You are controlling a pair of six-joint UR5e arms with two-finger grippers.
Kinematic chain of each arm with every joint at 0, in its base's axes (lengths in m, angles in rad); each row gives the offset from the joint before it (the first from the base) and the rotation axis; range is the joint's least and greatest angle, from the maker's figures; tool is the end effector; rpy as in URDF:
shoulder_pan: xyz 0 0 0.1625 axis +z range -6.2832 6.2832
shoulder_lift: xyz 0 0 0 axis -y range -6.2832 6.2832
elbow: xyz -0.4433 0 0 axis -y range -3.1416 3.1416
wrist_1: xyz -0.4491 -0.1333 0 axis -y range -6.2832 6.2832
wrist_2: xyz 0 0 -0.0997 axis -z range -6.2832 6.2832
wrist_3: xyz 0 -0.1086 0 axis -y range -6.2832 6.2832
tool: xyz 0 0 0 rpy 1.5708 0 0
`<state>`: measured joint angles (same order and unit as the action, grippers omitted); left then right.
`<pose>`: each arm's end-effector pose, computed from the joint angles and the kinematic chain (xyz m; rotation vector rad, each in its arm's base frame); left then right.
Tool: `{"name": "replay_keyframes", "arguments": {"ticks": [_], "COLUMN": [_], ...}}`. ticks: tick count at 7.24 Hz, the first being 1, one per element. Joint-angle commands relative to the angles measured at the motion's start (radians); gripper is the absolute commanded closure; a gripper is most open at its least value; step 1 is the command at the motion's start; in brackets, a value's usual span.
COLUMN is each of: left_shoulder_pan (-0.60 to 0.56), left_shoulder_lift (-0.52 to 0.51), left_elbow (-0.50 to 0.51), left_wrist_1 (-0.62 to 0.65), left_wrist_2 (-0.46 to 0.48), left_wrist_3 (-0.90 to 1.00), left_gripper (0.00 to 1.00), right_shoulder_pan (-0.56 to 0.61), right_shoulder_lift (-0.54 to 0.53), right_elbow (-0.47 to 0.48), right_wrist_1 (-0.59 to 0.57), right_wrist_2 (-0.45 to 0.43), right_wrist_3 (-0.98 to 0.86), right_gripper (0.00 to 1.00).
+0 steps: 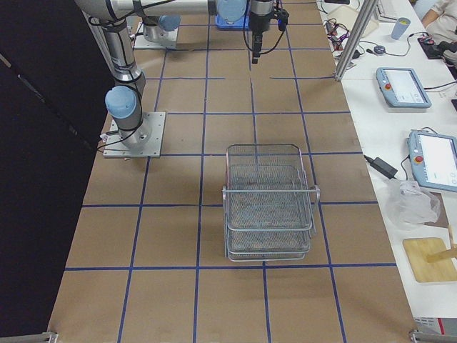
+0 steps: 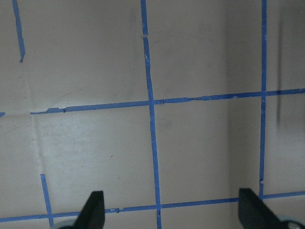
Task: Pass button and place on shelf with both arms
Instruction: 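Lower the left gripper to the red push button and close on it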
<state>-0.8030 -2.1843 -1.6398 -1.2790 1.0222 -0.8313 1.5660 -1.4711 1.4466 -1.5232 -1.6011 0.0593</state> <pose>0.3222 -0.6072 0.1180 1.9337 -1.6811 -0.5288 0.1272 -0.5909 0.5038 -0.0991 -3.1089 -0.0346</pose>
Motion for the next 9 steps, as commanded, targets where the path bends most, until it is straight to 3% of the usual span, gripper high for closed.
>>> {"name": "replay_keyframes", "arguments": {"ticks": [1,3,4,5,6,7,9], "left_shoulder_pan": [-0.001,-0.001,-0.001,-0.001,-0.001,-0.001,-0.001], "left_shoulder_lift": [0.000,-0.005,-0.005,-0.005,-0.005,-0.005,-0.003], "left_elbow": [-0.002,-0.002,-0.002,0.000,0.000,0.000,0.000], "left_wrist_1": [-0.002,0.001,0.001,0.001,0.000,-0.006,-0.013], "left_wrist_2": [-0.001,-0.001,-0.001,-0.004,-0.004,-0.004,-0.005], "left_wrist_3": [0.011,0.030,0.029,0.029,0.029,0.029,0.031], "left_gripper": [0.01,0.07,0.32,0.74,0.87,0.98,1.00], "right_shoulder_pan": [0.000,-0.001,0.000,-0.001,0.000,0.000,0.000], "right_shoulder_lift": [0.000,0.000,0.000,0.000,0.000,0.000,0.000], "right_elbow": [0.000,0.000,0.000,0.000,0.000,0.000,0.000], "right_wrist_1": [0.000,0.000,0.000,0.000,0.000,0.000,0.000], "right_wrist_2": [0.001,0.001,0.001,0.001,0.001,0.001,0.001], "right_wrist_3": [0.001,0.001,-0.001,0.001,-0.001,0.001,0.002], "right_gripper": [0.00,0.00,0.00,0.00,0.00,0.00,0.00]}}
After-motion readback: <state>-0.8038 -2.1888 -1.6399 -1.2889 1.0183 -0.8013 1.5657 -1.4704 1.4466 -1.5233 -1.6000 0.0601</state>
